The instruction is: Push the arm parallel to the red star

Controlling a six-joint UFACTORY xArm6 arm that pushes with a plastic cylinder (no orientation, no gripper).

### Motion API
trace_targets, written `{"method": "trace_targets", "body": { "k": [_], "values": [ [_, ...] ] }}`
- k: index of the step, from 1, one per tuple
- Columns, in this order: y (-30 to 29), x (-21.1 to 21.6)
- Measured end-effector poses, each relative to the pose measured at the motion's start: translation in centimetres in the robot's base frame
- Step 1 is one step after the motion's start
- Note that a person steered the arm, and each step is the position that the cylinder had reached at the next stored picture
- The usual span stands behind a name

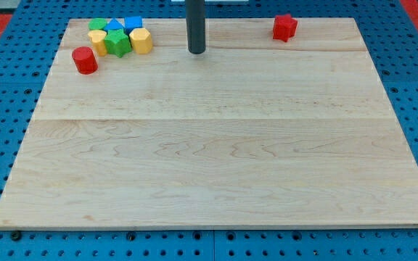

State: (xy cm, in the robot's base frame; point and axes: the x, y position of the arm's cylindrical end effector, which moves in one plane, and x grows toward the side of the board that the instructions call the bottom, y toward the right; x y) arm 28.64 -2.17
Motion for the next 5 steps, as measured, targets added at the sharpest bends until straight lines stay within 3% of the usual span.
{"method": "trace_targets", "body": {
  "k": [5],
  "values": [
    [1.55,1.36]
  ]
}}
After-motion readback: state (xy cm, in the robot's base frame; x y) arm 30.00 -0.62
